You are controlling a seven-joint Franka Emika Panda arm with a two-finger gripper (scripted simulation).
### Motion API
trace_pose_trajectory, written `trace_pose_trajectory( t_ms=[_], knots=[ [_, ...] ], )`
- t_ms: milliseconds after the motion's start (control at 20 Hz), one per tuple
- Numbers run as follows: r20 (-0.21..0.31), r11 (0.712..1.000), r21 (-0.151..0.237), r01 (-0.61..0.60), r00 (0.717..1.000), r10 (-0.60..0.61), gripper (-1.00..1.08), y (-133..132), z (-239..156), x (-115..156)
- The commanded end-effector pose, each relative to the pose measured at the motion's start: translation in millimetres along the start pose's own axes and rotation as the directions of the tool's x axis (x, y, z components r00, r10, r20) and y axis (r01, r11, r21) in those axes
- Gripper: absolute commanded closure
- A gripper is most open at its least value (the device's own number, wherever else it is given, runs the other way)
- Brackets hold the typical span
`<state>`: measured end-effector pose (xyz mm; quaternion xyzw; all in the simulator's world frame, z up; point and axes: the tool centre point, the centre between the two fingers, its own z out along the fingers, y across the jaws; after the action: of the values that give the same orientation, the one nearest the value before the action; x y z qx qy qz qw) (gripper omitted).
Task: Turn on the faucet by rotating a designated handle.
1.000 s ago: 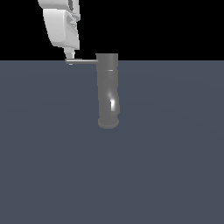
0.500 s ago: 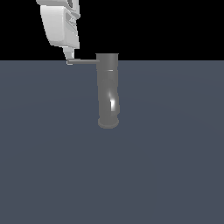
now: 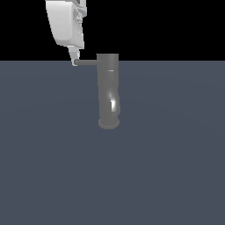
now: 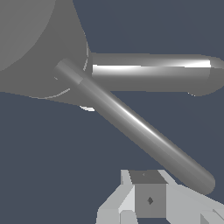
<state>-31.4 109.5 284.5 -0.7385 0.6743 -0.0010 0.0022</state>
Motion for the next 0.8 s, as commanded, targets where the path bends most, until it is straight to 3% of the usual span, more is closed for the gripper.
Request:
trace_pose_trajectory(
  t_ms=[0, 750],
  knots=[
    [-0.002, 1.0, -0.003, -0.014, 1.0, 0.014, 1.08, 6.9, 0.1, 15.2],
    [-0.002, 1.0, -0.004, -0.013, 1.0, 0.013, 1.08, 43.9, -0.5, 54.5]
  ],
)
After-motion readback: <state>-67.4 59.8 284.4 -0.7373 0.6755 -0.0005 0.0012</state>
